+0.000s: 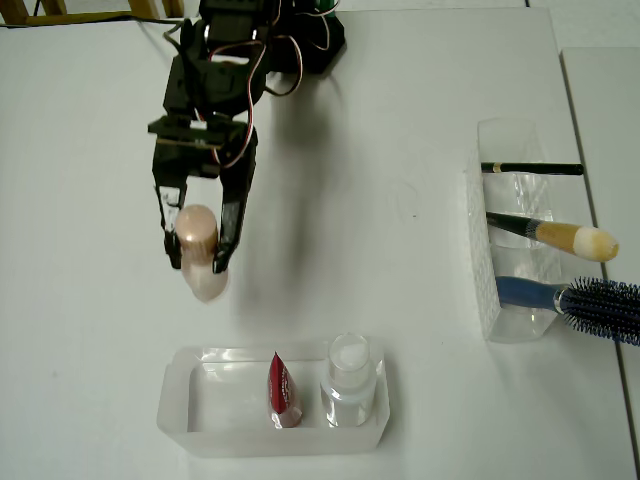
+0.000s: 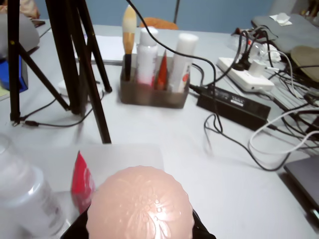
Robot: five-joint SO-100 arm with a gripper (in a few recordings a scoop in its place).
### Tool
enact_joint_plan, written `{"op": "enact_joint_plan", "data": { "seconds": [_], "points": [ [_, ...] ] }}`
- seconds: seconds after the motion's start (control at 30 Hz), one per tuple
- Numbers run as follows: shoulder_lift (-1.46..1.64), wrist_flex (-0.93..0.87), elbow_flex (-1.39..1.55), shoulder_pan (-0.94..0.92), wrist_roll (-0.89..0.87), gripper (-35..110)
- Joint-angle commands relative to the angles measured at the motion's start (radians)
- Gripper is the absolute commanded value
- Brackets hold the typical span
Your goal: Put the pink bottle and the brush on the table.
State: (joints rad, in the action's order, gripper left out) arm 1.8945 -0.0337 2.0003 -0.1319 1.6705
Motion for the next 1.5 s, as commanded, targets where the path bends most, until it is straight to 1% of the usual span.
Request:
{"op": "enact_joint_plan", "data": {
  "seconds": [0.0, 0.27, 0.47, 0.9, 1.03, 1.23, 1.47],
  "points": [
    [0.160, -0.012, 0.078, -0.025, 0.015, 0],
    [0.382, -0.043, 0.304, -0.121, 0.049, 0],
    [0.502, -0.048, 0.448, -0.242, 0.089, 0],
    [0.621, -0.156, 0.574, -0.497, 0.130, 0],
    [0.641, -0.161, 0.606, -0.565, 0.137, 0],
    [0.658, -0.112, 0.664, -0.689, 0.167, 0],
    [0.658, -0.009, 0.719, -0.749, 0.146, 0]
  ]
}}
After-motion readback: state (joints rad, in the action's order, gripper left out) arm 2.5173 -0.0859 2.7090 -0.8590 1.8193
